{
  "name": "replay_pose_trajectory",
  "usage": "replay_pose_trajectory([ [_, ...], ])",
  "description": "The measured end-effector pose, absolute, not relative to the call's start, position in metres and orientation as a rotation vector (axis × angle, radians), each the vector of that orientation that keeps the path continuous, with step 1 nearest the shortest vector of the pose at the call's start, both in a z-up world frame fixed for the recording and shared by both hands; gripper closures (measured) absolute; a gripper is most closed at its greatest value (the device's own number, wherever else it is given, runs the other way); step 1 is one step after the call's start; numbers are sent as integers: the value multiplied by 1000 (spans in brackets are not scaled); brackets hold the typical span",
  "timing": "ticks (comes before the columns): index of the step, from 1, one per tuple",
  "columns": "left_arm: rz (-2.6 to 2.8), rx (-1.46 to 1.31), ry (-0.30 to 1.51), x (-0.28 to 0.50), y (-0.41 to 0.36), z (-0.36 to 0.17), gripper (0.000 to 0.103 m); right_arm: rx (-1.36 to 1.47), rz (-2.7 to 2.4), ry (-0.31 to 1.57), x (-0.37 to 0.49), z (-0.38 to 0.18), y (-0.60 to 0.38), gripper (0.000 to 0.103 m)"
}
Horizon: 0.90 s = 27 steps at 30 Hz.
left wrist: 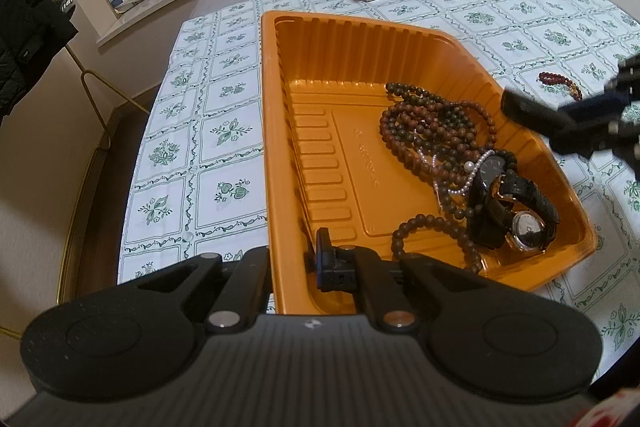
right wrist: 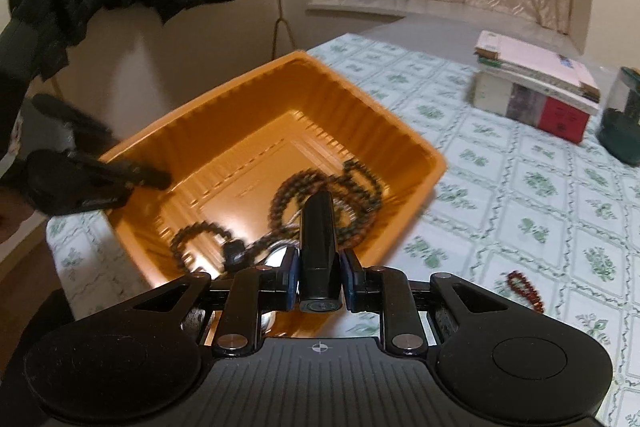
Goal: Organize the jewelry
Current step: 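Lower the black case into the orange tray and open the right gripper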
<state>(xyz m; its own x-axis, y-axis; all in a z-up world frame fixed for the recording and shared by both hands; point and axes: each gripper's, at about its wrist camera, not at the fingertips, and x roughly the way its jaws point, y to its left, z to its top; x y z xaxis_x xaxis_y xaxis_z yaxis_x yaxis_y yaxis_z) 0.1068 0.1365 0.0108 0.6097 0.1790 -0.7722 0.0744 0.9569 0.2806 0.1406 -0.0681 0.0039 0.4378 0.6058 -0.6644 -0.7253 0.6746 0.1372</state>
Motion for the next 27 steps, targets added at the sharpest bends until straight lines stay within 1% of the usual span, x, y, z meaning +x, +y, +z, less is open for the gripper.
replay_pose_trajectory([
  [13,59,297,914,106,136,11,99,-174,978,787,127,-9,-15,81],
  [27,55,288,912,105,138,10,99,-138,1001,813,134,-13,-9,81],
])
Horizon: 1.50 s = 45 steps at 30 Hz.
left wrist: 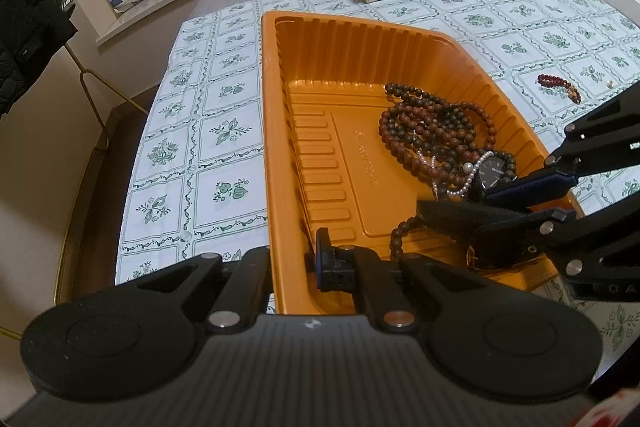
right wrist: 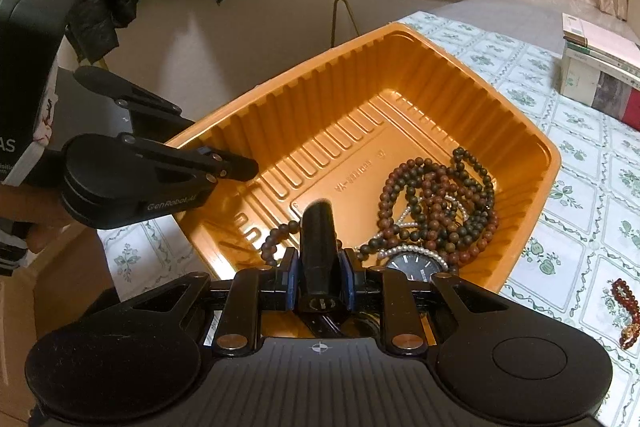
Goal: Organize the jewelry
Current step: 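Lower the black case into the orange tray and open the right gripper, then pinch the small pearl earring on the tablecloth with the right gripper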
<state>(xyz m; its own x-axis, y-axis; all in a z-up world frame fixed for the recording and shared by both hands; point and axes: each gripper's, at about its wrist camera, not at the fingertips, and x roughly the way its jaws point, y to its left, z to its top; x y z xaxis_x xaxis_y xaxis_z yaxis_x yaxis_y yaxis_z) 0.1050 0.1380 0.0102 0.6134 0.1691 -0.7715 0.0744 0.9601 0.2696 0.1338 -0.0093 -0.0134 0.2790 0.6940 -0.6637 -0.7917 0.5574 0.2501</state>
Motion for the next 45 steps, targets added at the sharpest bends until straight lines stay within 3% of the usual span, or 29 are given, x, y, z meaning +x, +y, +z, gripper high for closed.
replay_pose_trajectory([
  [1,56,288,911,105,138,10,99,-126,1001,810,134,-13,-10,80],
  [2,56,288,912,105,138,10,99,-115,1001,807,135,-12,-12,73],
  [3,57,289,912,105,138,10,99,-106,991,804,135,-12,-14,59],
  [5,55,287,912,105,139,10,99,-95,972,788,136,-9,-19,51],
  [34,66,287,907,104,138,10,99,101,265,756,147,-39,-244,51],
  [45,68,292,908,104,138,10,99,66,205,750,176,-52,-261,51],
])
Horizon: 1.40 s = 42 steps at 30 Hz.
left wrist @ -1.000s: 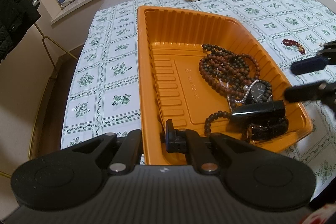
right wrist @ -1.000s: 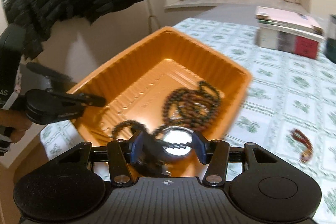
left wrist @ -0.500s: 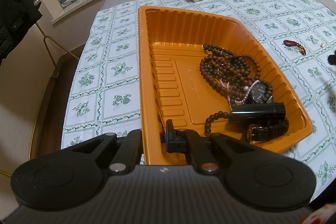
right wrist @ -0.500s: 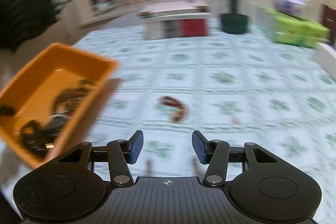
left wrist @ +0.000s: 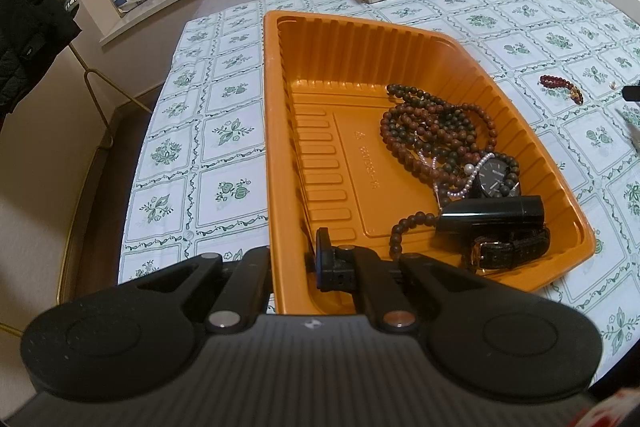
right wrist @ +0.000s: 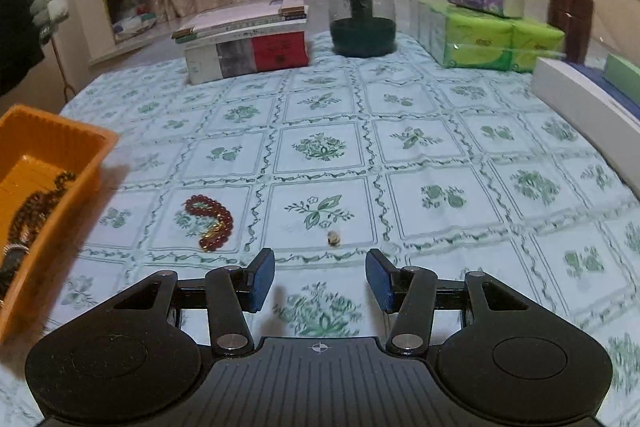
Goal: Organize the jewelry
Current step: 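Pinch the small pearl earring on the tablecloth with the right gripper, then carry the pearl earring into the orange tray and release it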
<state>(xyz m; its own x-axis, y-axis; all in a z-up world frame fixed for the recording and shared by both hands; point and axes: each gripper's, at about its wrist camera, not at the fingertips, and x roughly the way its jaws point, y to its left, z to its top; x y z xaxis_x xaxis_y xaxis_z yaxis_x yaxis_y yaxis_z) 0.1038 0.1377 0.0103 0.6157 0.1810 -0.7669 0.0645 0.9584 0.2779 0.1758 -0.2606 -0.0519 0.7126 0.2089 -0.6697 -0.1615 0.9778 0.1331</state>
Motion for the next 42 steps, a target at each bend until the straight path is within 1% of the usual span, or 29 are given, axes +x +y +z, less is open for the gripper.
replay_pose_trajectory([
  [4,68,293,909,103,137,10,99,-14,220,749,190,-63,-252,52],
  [6,68,294,910,103,136,11,99,-53,231,739,194,-67,-249,61],
  [9,68,295,911,103,136,10,99,-89,240,736,200,-73,-246,68],
  [12,68,293,913,104,137,10,99,-101,238,735,204,-78,-244,71],
  [16,66,294,914,104,138,10,99,-99,236,726,204,-80,-244,72],
  [18,67,295,914,104,138,10,99,-96,231,721,204,-80,-244,74],
  [21,66,295,913,104,138,10,99,-97,226,719,205,-81,-245,83],
  [22,67,295,914,104,138,10,99,-100,223,718,206,-81,-245,85],
  [23,67,295,914,104,138,10,99,-103,222,718,206,-81,-245,89],
  [24,67,296,914,104,138,10,99,-106,222,719,207,-81,-244,97],
  [33,64,295,914,104,138,11,99,-128,251,694,192,-68,-232,97],
  [42,61,296,910,103,137,12,99,-94,371,671,177,-41,-190,97],
])
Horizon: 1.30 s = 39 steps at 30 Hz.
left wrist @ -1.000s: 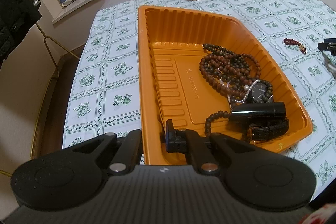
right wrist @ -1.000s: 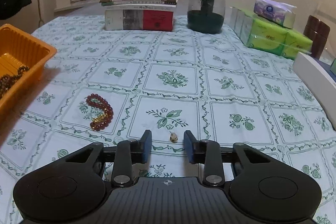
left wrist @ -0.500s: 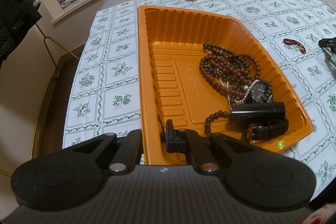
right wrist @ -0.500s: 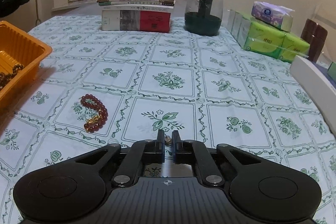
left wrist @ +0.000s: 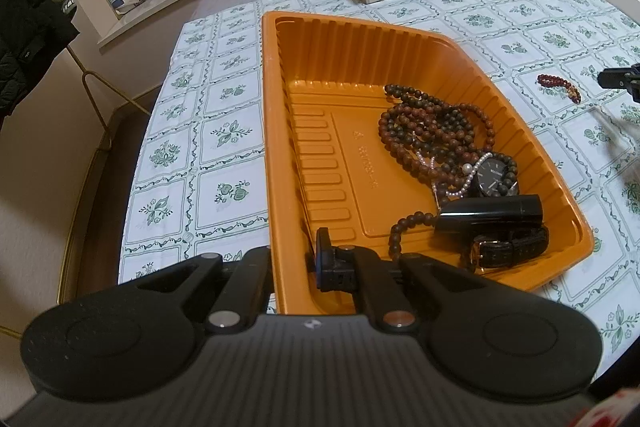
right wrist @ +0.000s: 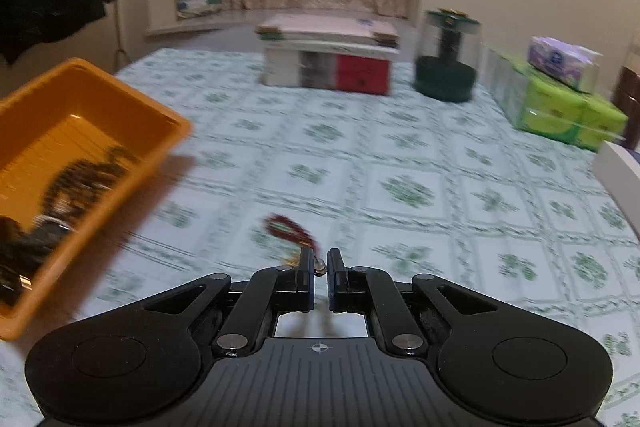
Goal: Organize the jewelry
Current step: 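Carry the pearl earring into the orange tray and release it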
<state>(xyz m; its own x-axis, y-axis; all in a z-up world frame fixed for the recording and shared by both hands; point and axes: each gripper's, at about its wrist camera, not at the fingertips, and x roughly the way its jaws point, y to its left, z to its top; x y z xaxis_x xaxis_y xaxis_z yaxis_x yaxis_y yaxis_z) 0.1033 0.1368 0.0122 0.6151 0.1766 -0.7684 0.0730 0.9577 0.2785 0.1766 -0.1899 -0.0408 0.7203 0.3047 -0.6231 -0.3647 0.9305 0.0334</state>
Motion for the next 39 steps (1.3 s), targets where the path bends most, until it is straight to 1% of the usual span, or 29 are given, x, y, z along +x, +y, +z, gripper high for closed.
replay_pose_trajectory([
  [16,53,299,907,103,136,13,99,-98,697,588,163,17,-80,97],
  [26,51,297,906,103,137,13,99,-156,814,597,157,21,-39,97],
  [39,51,298,906,103,137,13,99,-178,853,616,155,18,-30,97],
])
